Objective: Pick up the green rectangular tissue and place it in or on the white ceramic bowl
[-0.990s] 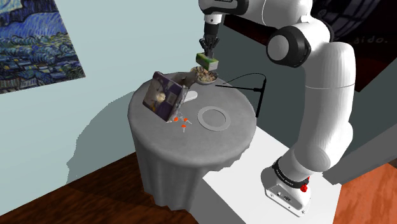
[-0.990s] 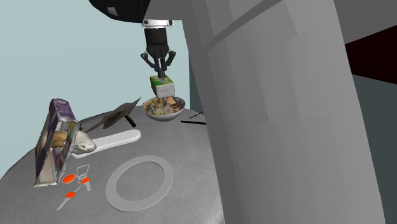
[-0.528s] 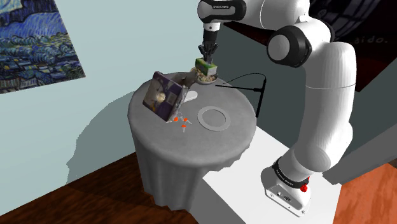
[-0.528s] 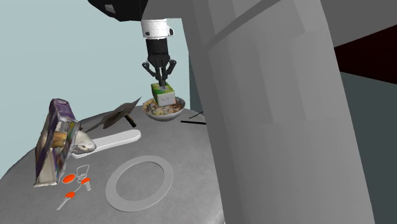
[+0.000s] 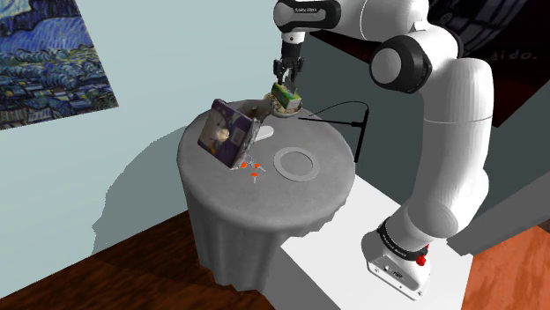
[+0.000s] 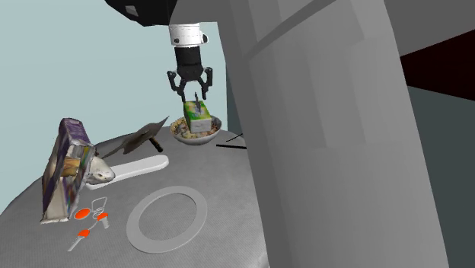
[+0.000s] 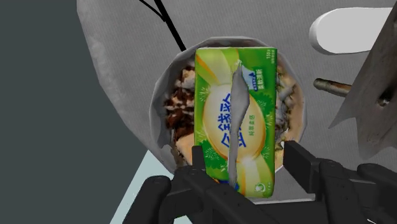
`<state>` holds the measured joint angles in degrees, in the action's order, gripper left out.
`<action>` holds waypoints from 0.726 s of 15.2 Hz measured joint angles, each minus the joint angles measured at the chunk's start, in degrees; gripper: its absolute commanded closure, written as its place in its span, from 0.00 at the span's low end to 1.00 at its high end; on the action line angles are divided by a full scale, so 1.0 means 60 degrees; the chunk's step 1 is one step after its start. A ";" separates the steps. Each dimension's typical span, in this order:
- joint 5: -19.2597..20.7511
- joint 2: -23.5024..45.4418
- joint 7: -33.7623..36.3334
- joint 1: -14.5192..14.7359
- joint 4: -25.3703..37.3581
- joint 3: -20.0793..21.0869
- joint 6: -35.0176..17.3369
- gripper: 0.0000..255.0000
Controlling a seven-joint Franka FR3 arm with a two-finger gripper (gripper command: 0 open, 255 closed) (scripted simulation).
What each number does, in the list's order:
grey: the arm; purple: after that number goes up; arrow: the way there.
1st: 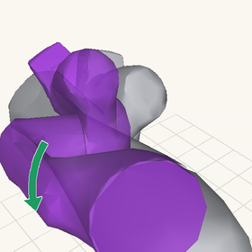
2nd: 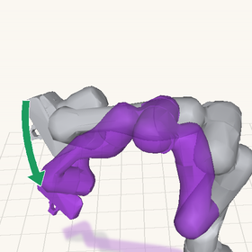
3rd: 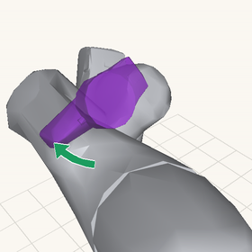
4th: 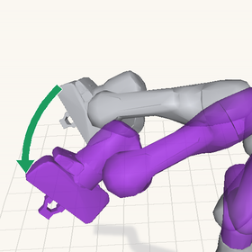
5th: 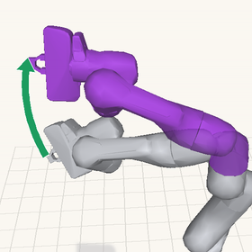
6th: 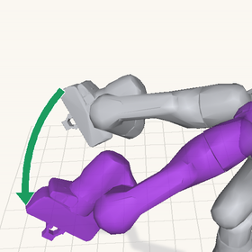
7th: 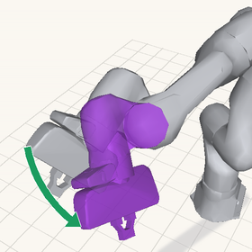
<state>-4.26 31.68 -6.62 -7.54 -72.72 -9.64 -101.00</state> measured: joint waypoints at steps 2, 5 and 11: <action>0.0000 -0.0001 0.0000 0.0000 0.0001 0.0000 0.0000 0.00; 0.0001 -0.0006 -0.0008 -0.0014 0.0134 -0.0004 0.0136 0.00; -0.0013 0.0186 0.0018 -0.0089 0.1496 -0.0004 0.1299 0.00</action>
<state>-4.34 32.80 -6.52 -8.07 -63.74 -9.66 -93.20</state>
